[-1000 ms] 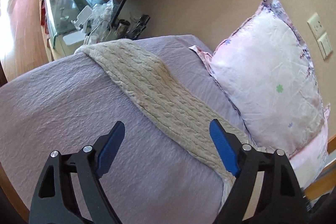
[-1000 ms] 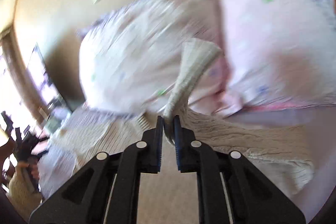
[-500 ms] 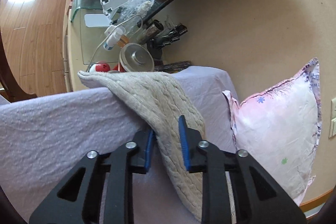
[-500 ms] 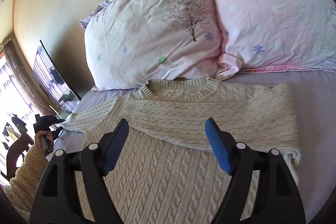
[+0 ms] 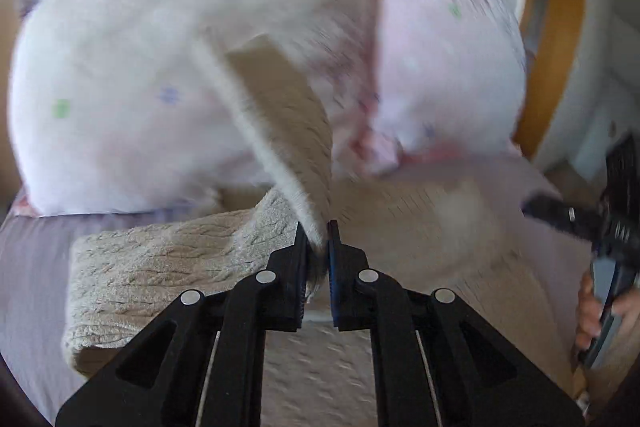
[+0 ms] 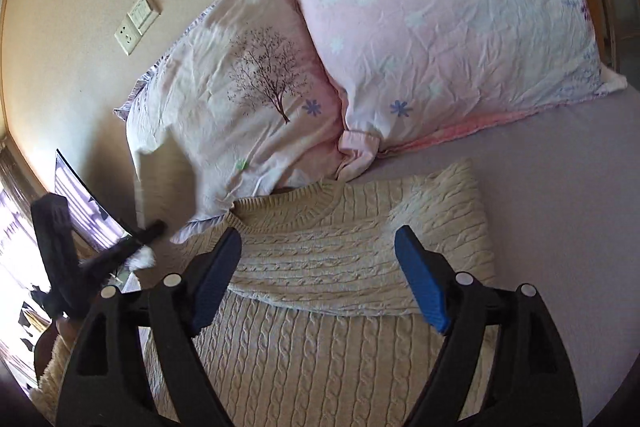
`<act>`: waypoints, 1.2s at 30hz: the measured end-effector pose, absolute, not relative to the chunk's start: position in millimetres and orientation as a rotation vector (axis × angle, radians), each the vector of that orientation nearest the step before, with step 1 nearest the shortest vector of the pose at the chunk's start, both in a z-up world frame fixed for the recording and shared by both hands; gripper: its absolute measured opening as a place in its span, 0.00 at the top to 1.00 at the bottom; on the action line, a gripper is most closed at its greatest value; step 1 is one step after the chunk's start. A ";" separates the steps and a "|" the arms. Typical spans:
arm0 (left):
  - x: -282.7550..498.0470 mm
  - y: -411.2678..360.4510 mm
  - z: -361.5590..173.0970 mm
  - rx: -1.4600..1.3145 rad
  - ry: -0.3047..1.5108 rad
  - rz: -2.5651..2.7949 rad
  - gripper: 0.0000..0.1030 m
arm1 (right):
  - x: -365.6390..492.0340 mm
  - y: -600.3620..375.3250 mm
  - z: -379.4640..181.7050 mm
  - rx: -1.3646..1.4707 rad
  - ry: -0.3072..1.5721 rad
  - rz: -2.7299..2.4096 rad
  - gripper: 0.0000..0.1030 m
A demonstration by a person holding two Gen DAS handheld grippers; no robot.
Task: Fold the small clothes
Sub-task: 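Grasp the other sleeve with the left gripper and fold it across the back, then grasp the sweater hem with the left gripper while the right gripper grasps it too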
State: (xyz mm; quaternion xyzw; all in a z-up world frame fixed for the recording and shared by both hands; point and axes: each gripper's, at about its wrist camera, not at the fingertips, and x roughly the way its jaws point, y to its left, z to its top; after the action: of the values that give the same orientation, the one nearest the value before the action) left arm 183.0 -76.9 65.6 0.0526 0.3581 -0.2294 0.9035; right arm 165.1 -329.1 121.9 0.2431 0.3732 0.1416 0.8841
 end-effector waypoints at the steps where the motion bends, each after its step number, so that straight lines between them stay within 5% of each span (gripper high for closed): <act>1: 180.4 -103.5 46.6 0.168 0.793 -0.521 0.92 | 170.1 -331.5 113.4 0.527 0.811 0.288 0.24; 5: 163.7 -104.0 30.7 0.112 0.839 -0.603 0.92 | 178.8 -348.2 90.0 0.622 0.901 0.288 0.38; 9: 134.0 -29.1 53.0 -0.019 0.750 -0.489 0.37 | 190.0 -358.7 76.6 0.621 0.962 0.207 0.50; 13: 108.5 54.1 49.4 -0.121 0.794 -0.336 0.36 | 205.0 -353.0 57.6 0.597 1.011 0.187 0.57; 15: 98.8 92.4 38.0 -0.213 0.859 -0.277 0.36 | 214.4 -342.3 45.9 0.576 1.058 0.209 0.96; 22: 43.7 161.4 4.8 -0.458 0.947 -0.248 0.36 | 202.3 -369.1 66.6 0.618 0.909 0.039 0.96; 27: 21.2 156.0 -4.1 -0.432 0.955 -0.281 0.36 | 142.4 -383.3 66.1 0.603 0.993 0.062 0.41; 29: 14.9 151.8 -6.2 -0.448 0.960 -0.328 0.37 | 106.4 -387.2 66.1 0.558 1.024 0.036 0.41; 33: -2.3 143.8 -11.1 -0.469 0.979 -0.414 0.54 | 46.2 -398.5 41.3 0.700 1.141 0.118 0.64; 36: -21.8 137.7 -14.4 -0.491 0.974 -0.475 0.57 | 5.2 -391.3 38.7 0.774 1.141 0.242 0.67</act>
State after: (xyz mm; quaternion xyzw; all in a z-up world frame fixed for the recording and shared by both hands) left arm -21.8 137.7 -14.4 -0.2313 0.4587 -0.2237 0.8283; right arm 5.2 -391.3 38.7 0.3563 0.5252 0.1112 0.7648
